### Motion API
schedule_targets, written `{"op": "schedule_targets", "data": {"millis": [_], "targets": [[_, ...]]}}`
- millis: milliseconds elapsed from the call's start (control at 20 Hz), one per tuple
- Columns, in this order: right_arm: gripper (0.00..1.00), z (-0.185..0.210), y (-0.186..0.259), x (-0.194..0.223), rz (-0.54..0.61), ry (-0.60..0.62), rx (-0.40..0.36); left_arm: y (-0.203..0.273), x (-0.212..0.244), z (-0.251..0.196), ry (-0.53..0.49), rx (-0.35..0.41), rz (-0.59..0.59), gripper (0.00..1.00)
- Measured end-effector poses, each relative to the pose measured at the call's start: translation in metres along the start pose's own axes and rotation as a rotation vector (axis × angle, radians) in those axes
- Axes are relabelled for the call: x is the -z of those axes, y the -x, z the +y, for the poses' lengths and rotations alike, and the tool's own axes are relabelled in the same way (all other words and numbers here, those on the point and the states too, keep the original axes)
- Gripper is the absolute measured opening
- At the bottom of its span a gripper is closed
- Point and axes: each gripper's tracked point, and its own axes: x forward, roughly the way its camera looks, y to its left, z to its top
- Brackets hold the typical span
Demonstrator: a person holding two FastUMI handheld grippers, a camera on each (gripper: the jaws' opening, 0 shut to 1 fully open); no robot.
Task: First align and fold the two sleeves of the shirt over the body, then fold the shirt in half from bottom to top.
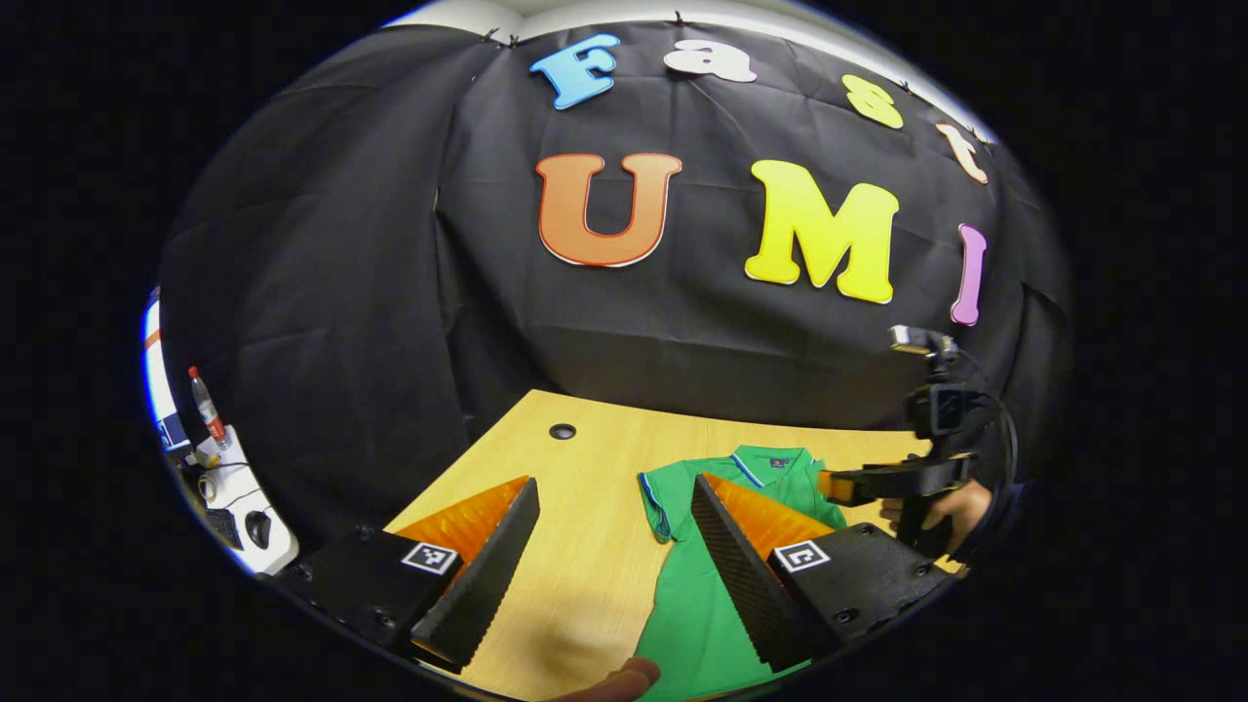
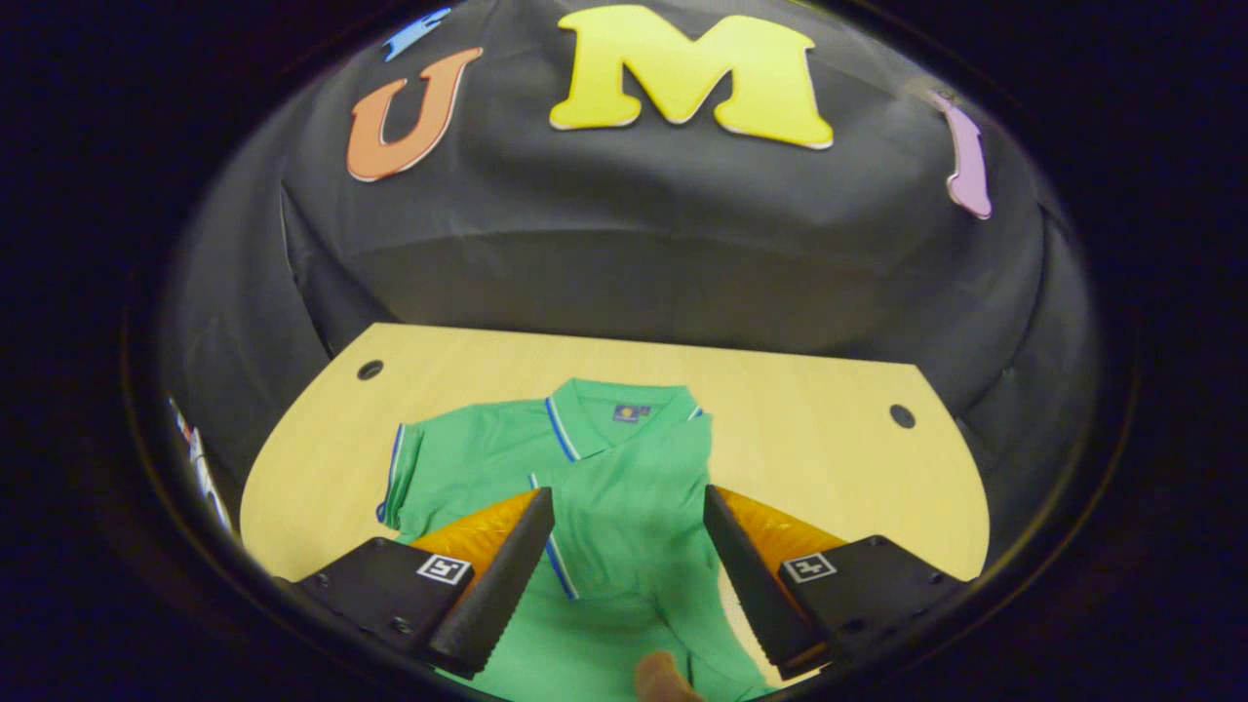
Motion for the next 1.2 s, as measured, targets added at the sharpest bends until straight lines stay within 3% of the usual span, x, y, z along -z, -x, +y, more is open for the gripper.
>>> {"op": "schedule_targets", "data": {"millis": [300,450,650,950,1200], "targets": [[0.99,-0.072,0.098,-0.027,-0.129,-0.008,0.074,-0.108,0.035,-0.032,0.062,0.059,0.123,0.99],[0.99,-0.089,0.136,-0.015,-0.137,-0.058,0.071,-0.155,0.070,-0.041,0.108,0.069,0.213,0.99],[0.99,-0.111,0.158,0.002,-0.119,-0.046,0.138,-0.207,0.111,-0.039,0.098,0.034,0.296,0.99],[0.99,-0.095,0.165,0.019,-0.065,-0.007,0.140,-0.247,0.148,-0.034,0.091,-0.017,0.392,0.98],[0.98,-0.076,0.167,0.028,-0.044,0.028,0.119,-0.254,0.165,-0.037,0.042,-0.002,0.453,0.98]]}}
